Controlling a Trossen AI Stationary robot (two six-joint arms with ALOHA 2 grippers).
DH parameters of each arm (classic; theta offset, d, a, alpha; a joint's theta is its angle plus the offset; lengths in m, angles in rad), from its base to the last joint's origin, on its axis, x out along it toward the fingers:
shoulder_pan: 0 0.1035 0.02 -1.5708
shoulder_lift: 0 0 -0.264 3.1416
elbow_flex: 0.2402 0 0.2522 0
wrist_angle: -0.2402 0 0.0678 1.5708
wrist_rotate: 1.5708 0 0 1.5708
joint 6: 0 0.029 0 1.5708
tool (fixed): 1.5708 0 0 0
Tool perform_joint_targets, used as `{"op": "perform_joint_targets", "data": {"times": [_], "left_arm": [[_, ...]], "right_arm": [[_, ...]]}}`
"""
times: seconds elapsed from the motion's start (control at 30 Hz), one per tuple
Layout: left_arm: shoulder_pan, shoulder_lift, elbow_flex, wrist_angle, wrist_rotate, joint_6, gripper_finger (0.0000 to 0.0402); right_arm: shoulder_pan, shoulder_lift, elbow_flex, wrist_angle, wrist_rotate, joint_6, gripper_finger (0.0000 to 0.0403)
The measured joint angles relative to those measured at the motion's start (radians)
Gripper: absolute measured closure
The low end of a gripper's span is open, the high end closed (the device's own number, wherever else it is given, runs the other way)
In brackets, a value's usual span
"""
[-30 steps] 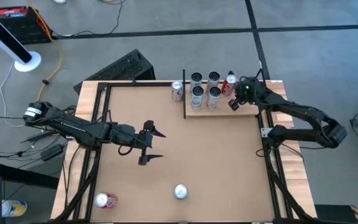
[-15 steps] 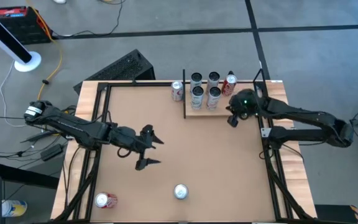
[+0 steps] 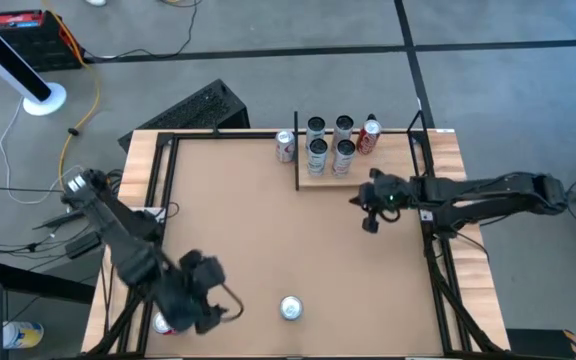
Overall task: Place canned beverage on shelf
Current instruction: Put the red soda can on the shelf
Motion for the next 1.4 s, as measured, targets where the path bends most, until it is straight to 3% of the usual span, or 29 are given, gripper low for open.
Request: {"op": "perform_joint_targets", "data": {"times": [0.23, 0.37, 0.5, 0.8, 1.4], "left_arm": [[-0.105, 0.132, 0.064, -0.140, 0.240, -0.494, 0.0013], [-0.123, 0.164, 0.063, -0.216, 0.316, -0.647, 0.0013], [-0.122, 0.171, 0.063, -0.281, 0.335, -0.717, 0.0013], [-0.143, 0.169, 0.037, -0.277, 0.476, -0.877, 0.0013], [-0.178, 0.169, -0.094, -0.184, 0.528, -0.896, 0.0013]], "right_arm": [[0.147, -0.003, -0.074, 0.076, 0.004, 0.000, 0.0382], [0.205, 0.000, -0.142, 0.220, 0.004, -0.025, 0.0381], [0.220, -0.002, -0.161, 0.287, 0.003, -0.180, 0.0381], [0.174, -0.011, -0.160, 0.363, 0.000, -0.313, 0.0381], [0.146, -0.011, -0.160, 0.373, -0.025, -0.334, 0.0380]]}}
